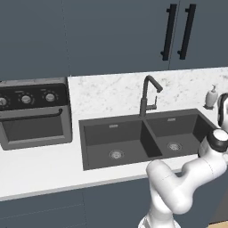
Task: Put the colander in the sink, put the apple in the colander, and turn on the sink faucet and pour water over the colander.
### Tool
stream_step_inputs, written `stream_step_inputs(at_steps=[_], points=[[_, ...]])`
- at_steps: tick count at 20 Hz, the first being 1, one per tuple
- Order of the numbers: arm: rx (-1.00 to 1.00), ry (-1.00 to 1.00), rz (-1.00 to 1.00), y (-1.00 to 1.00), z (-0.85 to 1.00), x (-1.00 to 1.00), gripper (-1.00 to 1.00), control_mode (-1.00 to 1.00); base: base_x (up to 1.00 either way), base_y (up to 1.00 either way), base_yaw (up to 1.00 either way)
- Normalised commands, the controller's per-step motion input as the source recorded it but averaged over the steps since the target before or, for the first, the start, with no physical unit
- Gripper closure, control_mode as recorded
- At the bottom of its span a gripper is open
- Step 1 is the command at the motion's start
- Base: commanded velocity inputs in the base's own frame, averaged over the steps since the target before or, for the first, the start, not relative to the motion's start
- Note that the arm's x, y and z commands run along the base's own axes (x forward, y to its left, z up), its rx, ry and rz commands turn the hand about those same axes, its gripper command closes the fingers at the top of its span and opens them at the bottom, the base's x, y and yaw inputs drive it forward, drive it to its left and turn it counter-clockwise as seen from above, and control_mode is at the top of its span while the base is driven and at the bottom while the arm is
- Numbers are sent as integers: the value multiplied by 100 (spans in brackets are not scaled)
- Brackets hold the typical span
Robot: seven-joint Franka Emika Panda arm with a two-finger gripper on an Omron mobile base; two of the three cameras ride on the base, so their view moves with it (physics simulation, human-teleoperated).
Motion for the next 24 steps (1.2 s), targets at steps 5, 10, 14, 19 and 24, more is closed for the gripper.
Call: stream_step_inputs(at_steps=[5,10,14,19,24], points=[[0,-7,24,22,0,-1,100,-100,0,0,0],[0,-4,25,32,22,-7,100,-100,0,0,0],[0,0,22,40,34,-36,100,-100,0,0,0],[0,0,15,57,26,-45,100,-100,0,0,0],[0,2,8,54,27,-24,100,-100,0,0,0]])
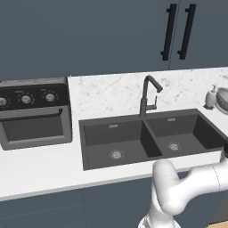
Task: Put the colander in the sink, put the apple in the colander, and turn on the sink faucet and pour water over the colander.
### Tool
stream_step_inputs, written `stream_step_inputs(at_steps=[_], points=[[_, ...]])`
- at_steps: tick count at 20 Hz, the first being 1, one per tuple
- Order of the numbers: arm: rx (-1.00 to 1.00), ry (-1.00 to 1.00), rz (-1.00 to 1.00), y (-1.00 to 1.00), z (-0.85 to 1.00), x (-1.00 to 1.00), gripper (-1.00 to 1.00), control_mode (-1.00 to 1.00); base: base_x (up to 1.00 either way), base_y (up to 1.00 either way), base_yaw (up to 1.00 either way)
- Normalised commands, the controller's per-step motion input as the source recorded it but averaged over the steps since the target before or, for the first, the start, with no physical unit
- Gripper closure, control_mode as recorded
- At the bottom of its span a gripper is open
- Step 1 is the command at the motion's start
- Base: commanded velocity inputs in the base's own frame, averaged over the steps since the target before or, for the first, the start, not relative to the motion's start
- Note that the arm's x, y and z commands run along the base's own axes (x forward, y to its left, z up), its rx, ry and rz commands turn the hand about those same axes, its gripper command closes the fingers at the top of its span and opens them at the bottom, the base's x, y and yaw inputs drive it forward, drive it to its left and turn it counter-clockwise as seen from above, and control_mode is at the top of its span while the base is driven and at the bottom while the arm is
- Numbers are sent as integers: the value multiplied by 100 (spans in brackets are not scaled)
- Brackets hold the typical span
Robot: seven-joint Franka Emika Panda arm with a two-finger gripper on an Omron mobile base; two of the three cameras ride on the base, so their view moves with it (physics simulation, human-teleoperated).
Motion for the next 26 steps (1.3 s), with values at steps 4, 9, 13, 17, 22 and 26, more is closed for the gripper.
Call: stream_step_inputs(at_steps=[4,9,13,17,22,26], points=[[0,2,3,34,16,-35,100,-100,0,0,0],[0,7,2,36,10,-31,100,-100,0,0,0],[0,6,2,40,1,-29,100,-100,0,0,0],[0,2,3,42,1,-32,100,-100,0,0,0],[-2,0,4,70,1,-39,100,-100,0,0,0],[-10,0,8,99,0,-54,100,-100,0,0,0]])
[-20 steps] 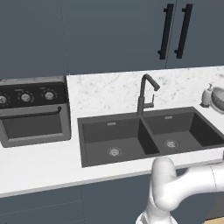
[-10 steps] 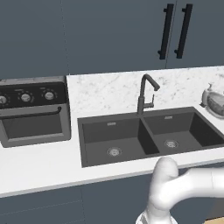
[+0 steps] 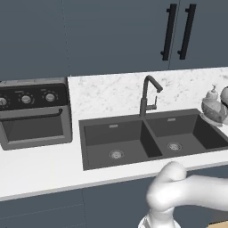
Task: Put the colander in the sink, put the apple in the colander, and turn on the sink faucet and pour water over the colander.
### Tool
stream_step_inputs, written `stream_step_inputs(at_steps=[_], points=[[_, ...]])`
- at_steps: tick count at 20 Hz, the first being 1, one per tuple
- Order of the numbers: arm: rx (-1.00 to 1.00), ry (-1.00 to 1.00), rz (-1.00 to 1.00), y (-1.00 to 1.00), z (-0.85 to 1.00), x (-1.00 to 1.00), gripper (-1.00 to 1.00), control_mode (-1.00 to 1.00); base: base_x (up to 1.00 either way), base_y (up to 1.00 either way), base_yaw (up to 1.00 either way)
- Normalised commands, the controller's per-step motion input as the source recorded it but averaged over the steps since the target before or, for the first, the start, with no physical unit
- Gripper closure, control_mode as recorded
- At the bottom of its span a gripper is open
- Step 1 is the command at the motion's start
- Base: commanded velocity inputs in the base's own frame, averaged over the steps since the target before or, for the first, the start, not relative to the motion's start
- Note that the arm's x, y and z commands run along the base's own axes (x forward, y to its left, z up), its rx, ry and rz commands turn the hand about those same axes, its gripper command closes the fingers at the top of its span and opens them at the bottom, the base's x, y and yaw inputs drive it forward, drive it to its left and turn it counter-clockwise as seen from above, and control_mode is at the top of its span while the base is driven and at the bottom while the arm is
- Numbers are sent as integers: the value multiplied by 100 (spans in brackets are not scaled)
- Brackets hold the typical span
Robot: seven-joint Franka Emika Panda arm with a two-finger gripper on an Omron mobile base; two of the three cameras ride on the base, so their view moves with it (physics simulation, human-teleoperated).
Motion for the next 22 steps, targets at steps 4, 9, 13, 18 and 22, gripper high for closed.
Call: stream_step_inputs(at_steps=[4,9,13,18,22], points=[[-11,0,8,100,2,-54,100,-100,0,0,0],[-12,0,8,100,4,-55,100,-100,0,0,0],[-11,0,10,100,1,-54,100,-100,0,0,0],[-9,0,13,100,0,-33,100,-100,0,0,0],[-4,0,15,96,0,-4,100,-100,0,0,0]])
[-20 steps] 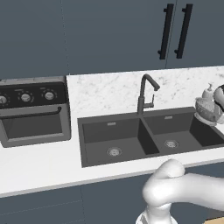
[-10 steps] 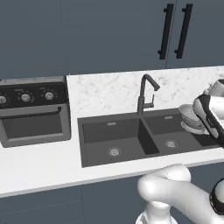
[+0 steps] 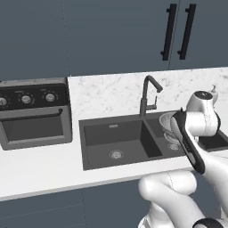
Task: Put the colander in the sink, put the apple in the colander, and turn on the sink faucet and pour water over the colander.
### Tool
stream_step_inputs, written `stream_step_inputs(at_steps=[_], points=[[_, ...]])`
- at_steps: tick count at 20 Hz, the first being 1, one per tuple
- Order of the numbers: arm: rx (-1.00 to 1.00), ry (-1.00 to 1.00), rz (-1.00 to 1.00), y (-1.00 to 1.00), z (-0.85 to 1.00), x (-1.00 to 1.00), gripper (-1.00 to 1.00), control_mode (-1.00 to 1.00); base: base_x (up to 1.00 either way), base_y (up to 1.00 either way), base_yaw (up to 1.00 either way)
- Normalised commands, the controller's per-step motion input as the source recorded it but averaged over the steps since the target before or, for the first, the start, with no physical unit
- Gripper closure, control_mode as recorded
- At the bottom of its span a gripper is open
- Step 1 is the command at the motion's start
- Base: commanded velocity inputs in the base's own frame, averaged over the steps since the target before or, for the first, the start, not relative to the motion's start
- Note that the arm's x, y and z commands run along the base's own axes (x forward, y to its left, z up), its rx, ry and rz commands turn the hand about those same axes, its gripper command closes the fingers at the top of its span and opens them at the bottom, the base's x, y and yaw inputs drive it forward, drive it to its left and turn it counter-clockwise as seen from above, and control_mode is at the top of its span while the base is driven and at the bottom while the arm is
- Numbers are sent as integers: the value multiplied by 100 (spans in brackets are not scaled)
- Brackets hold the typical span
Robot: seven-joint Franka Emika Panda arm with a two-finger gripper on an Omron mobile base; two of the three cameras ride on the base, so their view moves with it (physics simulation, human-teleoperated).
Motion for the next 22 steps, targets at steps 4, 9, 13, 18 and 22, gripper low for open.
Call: stream_step_inputs(at_steps=[4,9,13,18,22], points=[[-1,0,13,91,0,0,100,-100,0,0,0],[0,0,11,67,-1,6,100,-100,0,0,0],[0,0,2,49,-15,29,100,-100,0,0,0],[0,0,0,40,-23,42,100,-100,0,0,0],[0,9,0,40,-24,47,100,-100,0,0,0]])
